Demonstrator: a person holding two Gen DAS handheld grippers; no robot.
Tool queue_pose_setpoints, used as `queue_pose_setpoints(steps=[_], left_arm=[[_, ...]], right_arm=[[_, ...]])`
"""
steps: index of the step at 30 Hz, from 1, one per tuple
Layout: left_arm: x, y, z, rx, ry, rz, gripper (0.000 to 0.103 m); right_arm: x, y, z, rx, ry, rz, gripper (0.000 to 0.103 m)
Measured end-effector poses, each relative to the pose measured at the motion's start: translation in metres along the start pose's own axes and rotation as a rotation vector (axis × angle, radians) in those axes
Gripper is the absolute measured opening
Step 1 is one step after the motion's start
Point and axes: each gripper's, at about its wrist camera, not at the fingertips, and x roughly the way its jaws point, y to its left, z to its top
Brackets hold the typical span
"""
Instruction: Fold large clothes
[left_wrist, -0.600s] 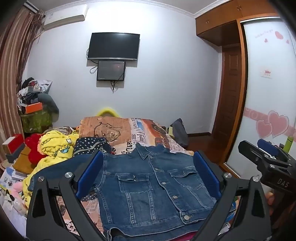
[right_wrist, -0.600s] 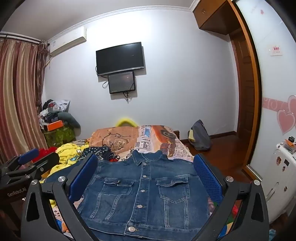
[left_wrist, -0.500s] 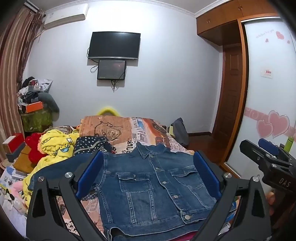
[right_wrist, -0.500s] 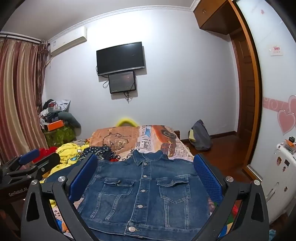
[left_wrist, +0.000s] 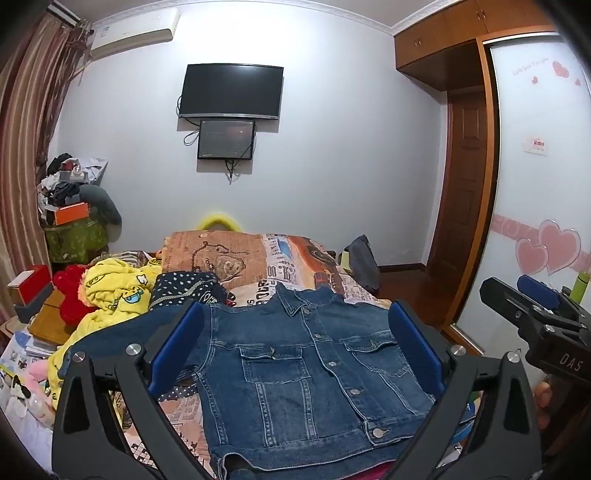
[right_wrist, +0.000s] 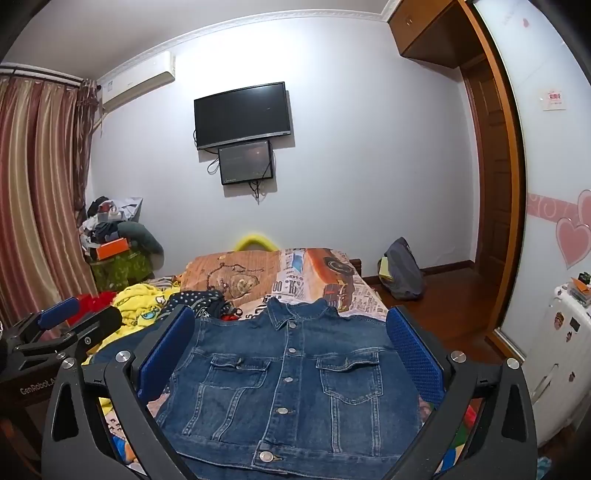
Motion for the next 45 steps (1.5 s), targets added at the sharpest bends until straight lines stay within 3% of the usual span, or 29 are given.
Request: queue_pose_setpoints(steps=[45], left_arm=[[0.0051,0.0045,-0.0042,-0.004,0.014,0.010,0.102]], right_arm=[[0.0035,0.0023,-0.0011,-0.005,0.016,0.004,0.103]])
